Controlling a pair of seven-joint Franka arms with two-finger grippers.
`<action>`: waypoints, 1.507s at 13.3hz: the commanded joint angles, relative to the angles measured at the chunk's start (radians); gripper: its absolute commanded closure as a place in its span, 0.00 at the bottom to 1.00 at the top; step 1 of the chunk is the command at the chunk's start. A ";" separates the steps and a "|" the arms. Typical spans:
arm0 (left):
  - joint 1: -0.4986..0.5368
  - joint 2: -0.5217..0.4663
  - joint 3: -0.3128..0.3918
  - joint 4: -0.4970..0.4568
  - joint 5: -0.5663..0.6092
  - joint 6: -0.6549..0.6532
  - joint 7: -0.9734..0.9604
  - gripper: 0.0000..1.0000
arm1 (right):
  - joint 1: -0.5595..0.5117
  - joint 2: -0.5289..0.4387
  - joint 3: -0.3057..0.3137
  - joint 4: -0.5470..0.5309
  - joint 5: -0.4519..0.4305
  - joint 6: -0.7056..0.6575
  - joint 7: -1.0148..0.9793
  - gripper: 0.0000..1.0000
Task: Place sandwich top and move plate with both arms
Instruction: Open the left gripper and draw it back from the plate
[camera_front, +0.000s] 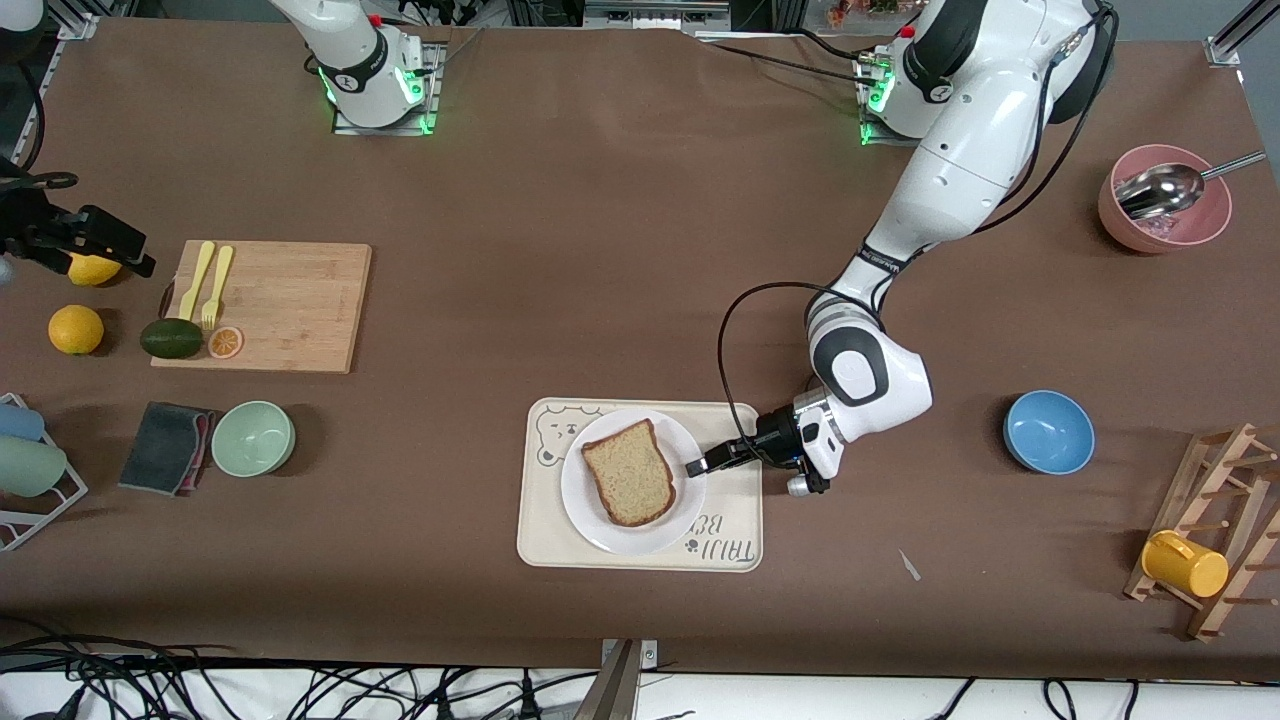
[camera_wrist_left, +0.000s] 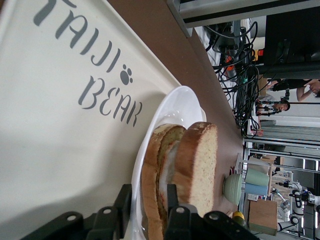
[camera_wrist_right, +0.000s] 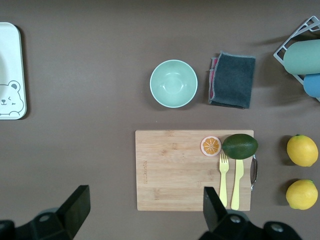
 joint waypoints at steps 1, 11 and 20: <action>-0.002 0.006 0.005 0.028 0.021 0.000 -0.022 0.00 | 0.001 0.001 -0.002 0.007 0.018 -0.004 -0.012 0.00; 0.049 -0.045 0.005 -0.025 0.028 -0.003 -0.035 0.00 | 0.001 0.001 -0.002 0.007 0.018 -0.004 -0.012 0.00; 0.093 -0.279 0.026 -0.243 0.232 -0.012 -0.114 0.00 | 0.001 0.001 -0.002 0.007 0.018 -0.004 -0.012 0.00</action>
